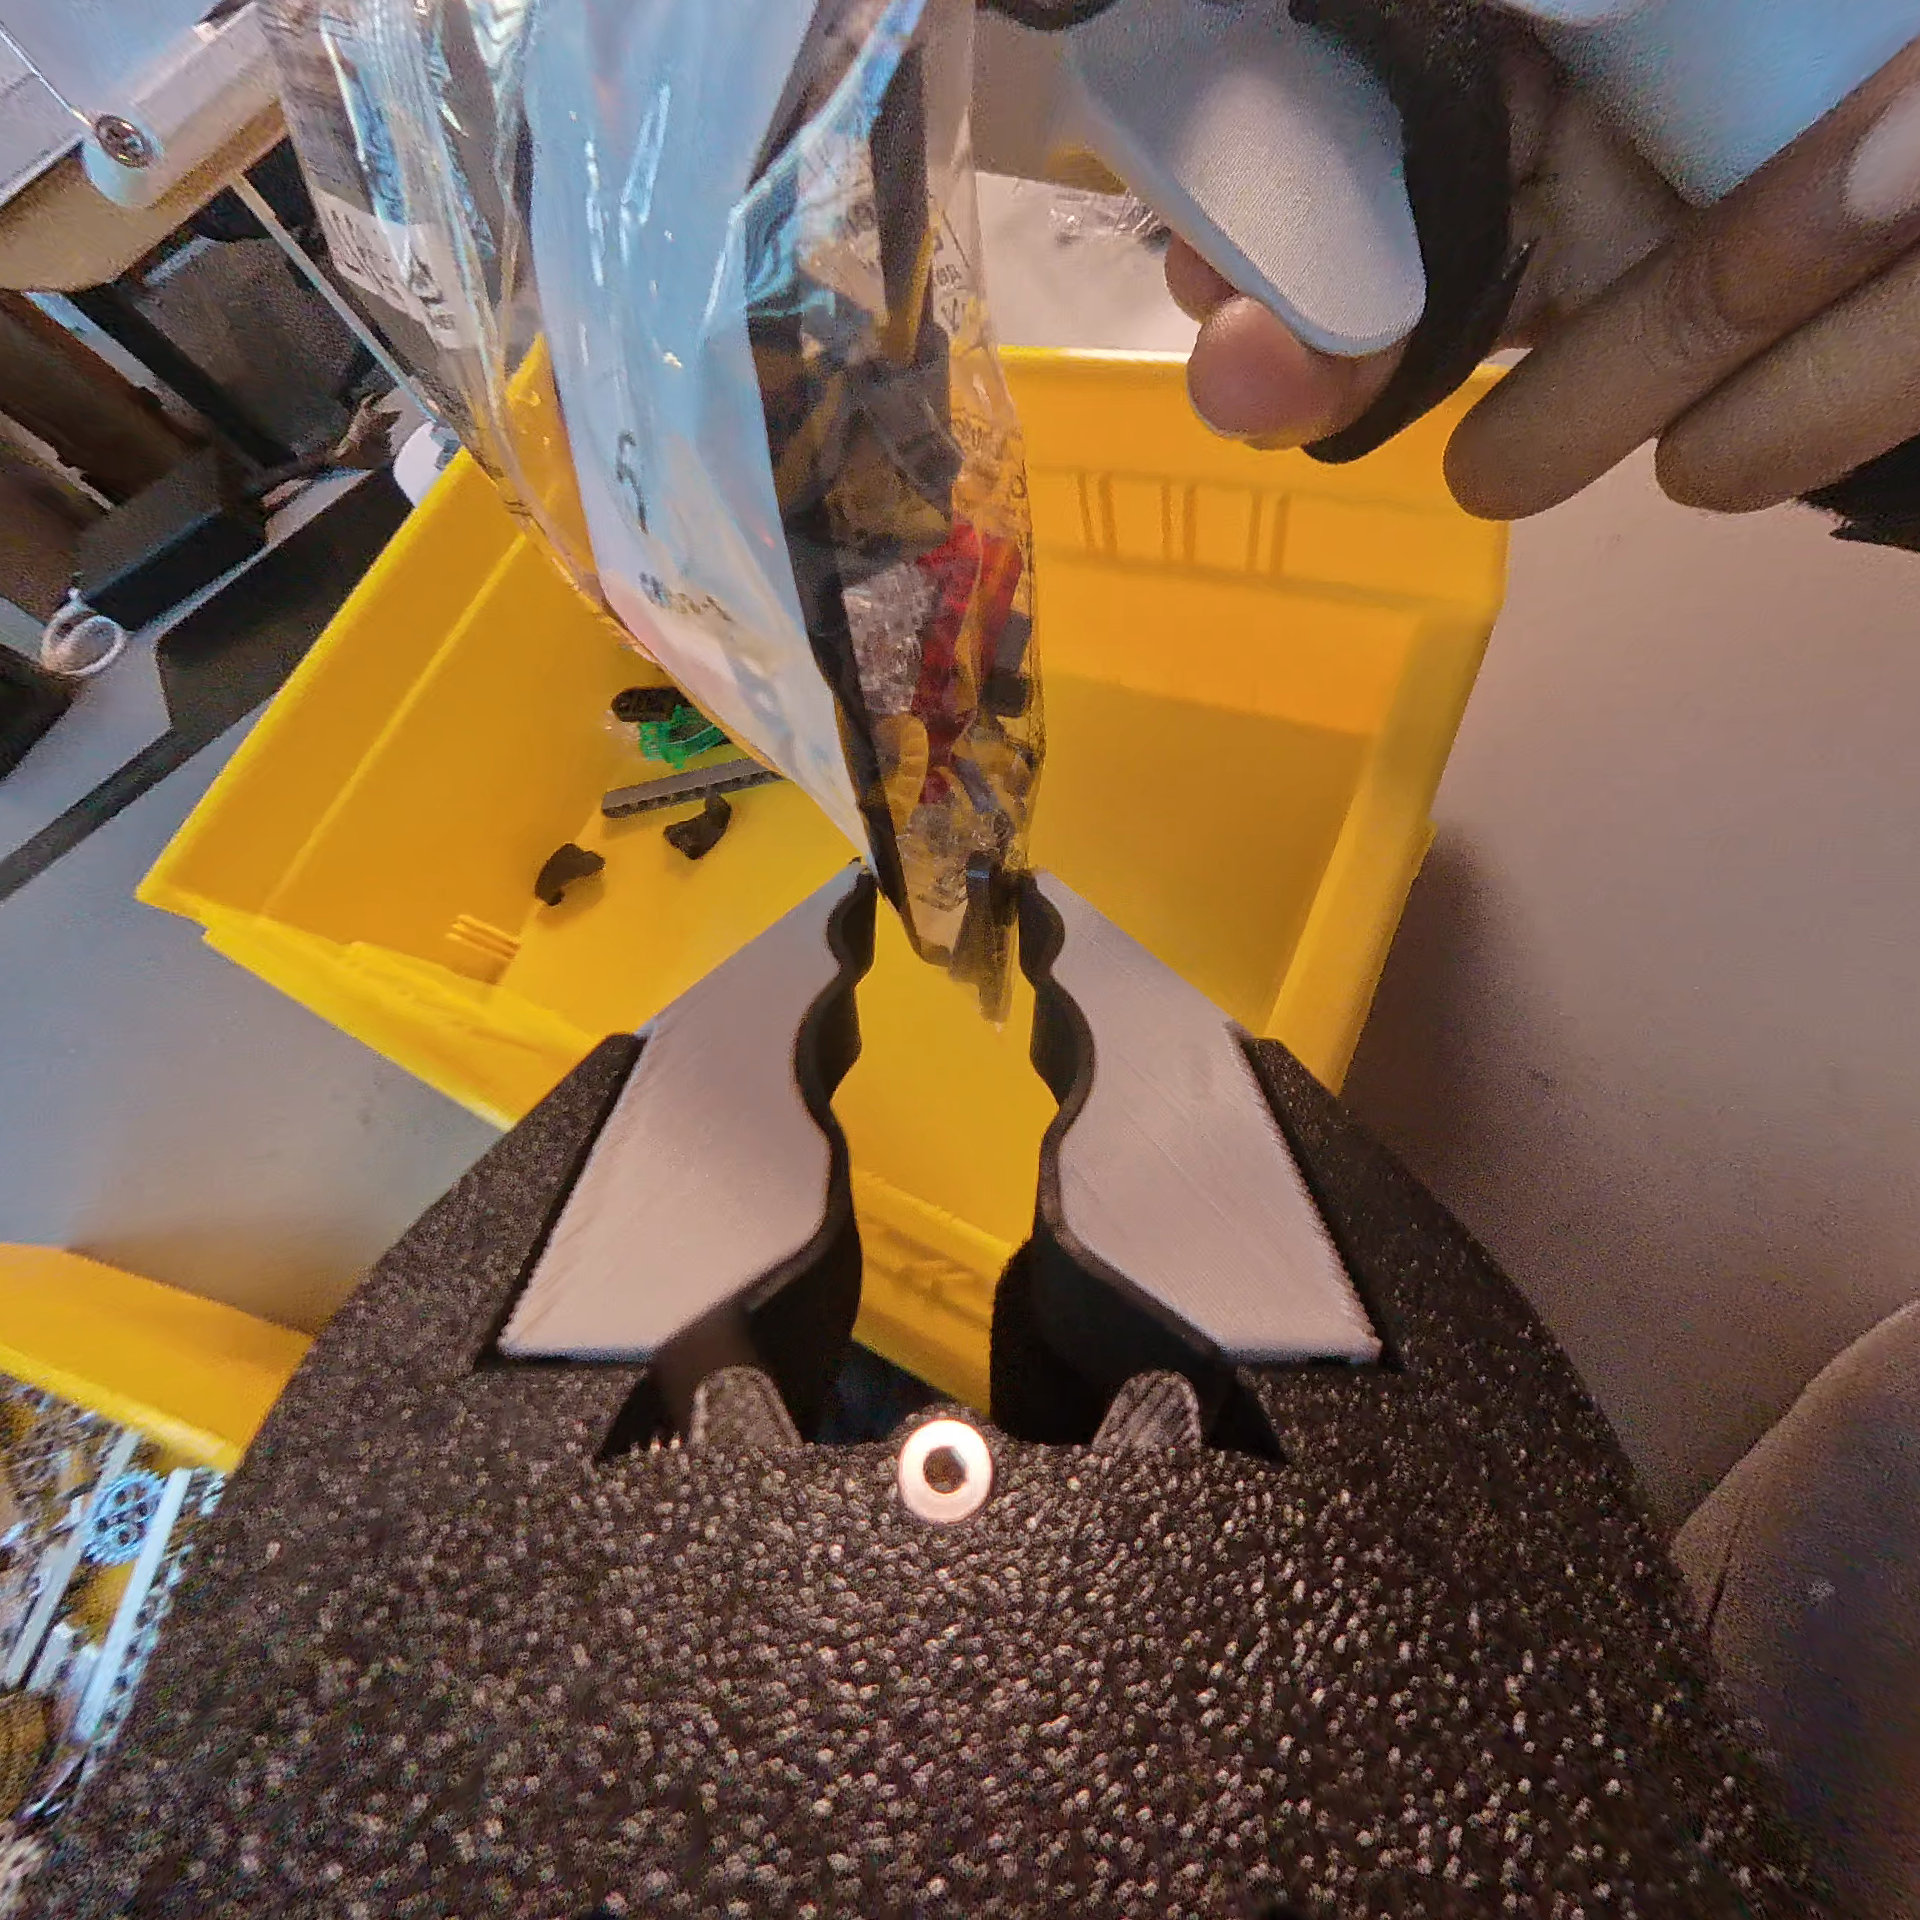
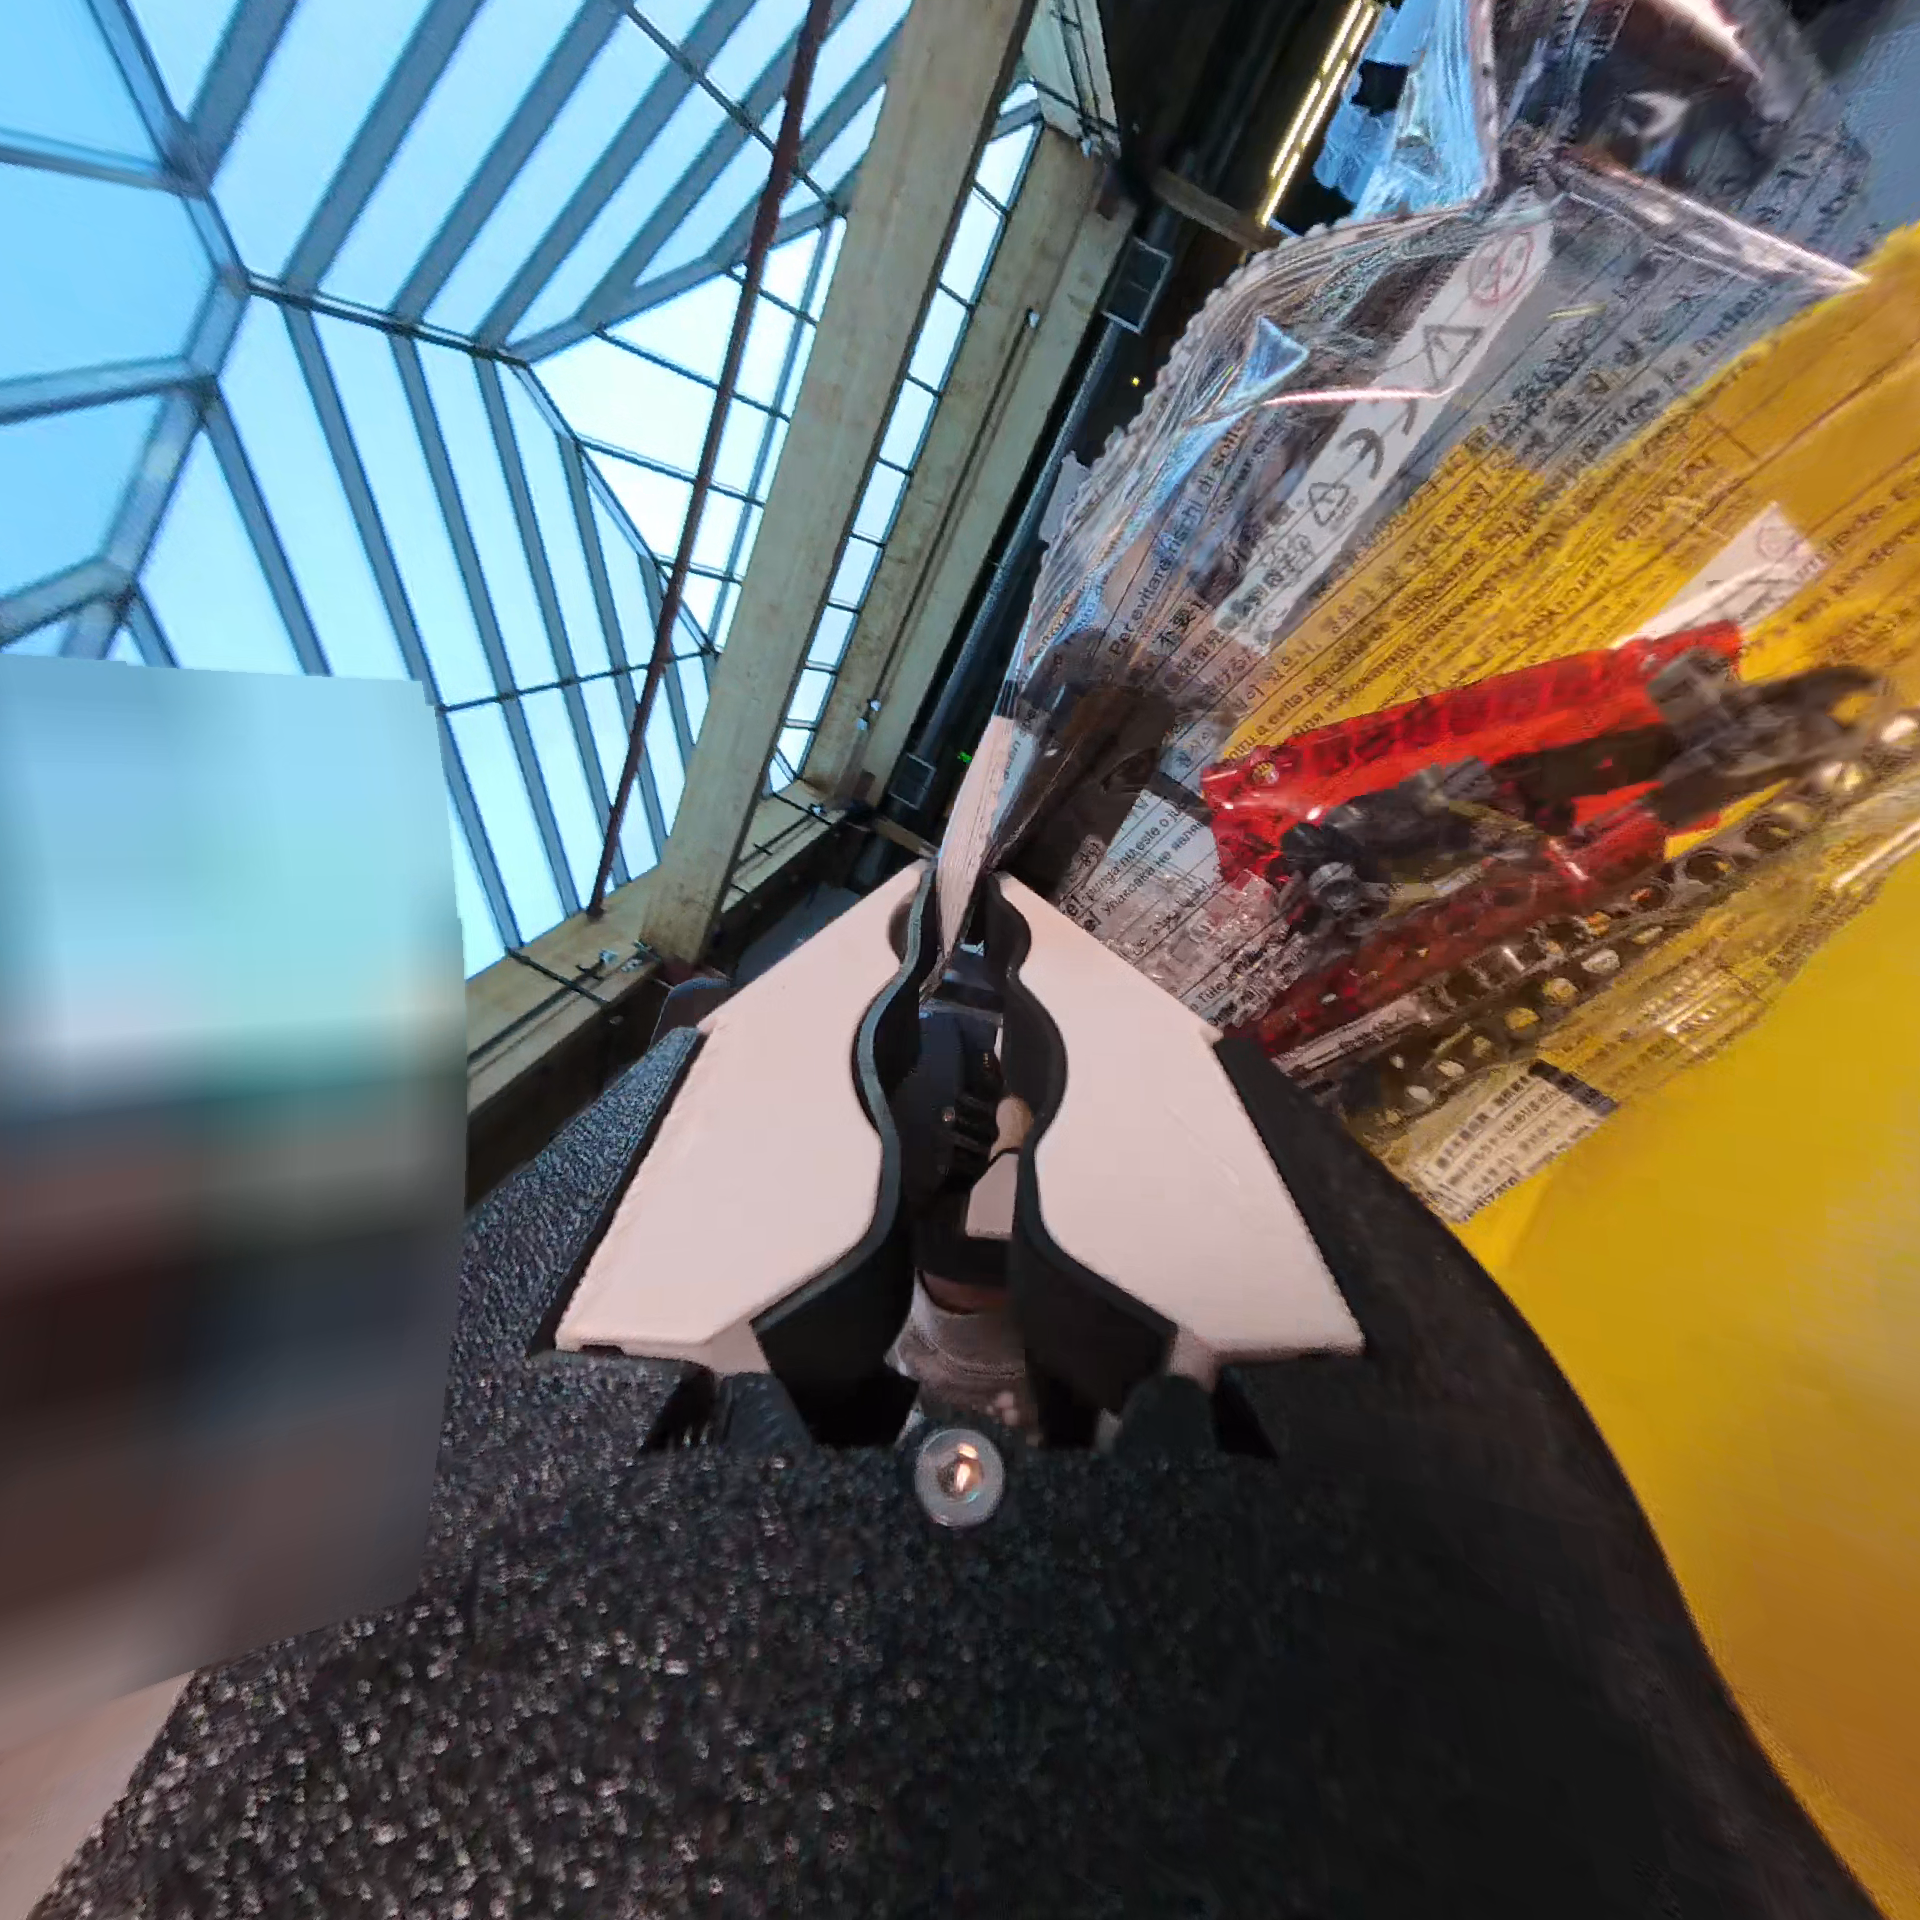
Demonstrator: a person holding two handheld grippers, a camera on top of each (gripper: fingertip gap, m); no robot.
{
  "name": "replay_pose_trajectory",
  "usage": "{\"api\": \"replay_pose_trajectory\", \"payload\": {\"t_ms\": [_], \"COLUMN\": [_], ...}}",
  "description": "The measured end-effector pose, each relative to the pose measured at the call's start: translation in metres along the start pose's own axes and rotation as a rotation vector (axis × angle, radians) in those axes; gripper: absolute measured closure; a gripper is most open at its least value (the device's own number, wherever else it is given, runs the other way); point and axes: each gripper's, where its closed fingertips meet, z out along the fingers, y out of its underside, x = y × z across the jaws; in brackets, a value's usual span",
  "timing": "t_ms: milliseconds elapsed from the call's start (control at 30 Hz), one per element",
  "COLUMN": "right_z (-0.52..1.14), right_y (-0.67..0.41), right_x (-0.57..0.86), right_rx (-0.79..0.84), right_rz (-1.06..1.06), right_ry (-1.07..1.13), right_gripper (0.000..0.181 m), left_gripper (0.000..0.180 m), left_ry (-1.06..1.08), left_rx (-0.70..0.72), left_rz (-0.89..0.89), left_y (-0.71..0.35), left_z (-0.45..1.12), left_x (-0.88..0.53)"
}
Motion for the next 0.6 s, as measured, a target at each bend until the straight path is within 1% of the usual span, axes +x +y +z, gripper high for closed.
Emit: {"api": "replay_pose_trajectory", "payload": {"t_ms": [100, 167, 233, 300, 500, 600], "right_z": [-0.001, -0.001, -0.001, -0.002, -0.003, -0.005], "right_y": [-0.002, -0.002, -0.006, -0.012, -0.014, -0.019], "right_x": [0.006, 0.009, 0.012, 0.015, 0.024, 0.019], "right_rx": [0.018, -0.008, -0.034, -0.059, -0.244, -0.297], "right_rz": [0.034, 0.040, 0.021, -0.007, -0.092, -0.117], "right_ry": [-0.020, -0.019, 0.015, 0.066, 0.193, 0.187], "right_gripper": [0.174, 0.173, 0.173, 0.171, 0.169, 0.169], "left_gripper": [0.160, 0.163, 0.163, 0.170, 0.174, 0.175], "left_ry": [0.008, 0.018, 0.036, 0.066, 0.107, 0.122], "left_rx": [-0.019, -0.036, -0.039, -0.022, -0.014, 0.000], "left_rz": [0.018, 0.038, 0.047, 0.049, 0.060, 0.041], "left_y": [0.005, 0.006, 0.004, -0.003, -0.012, -0.017], "left_z": [-0.008, -0.013, -0.017, -0.024, -0.038, -0.045], "left_x": [-0.002, -0.001, 0.002, 0.009, 0.019, 0.011]}}
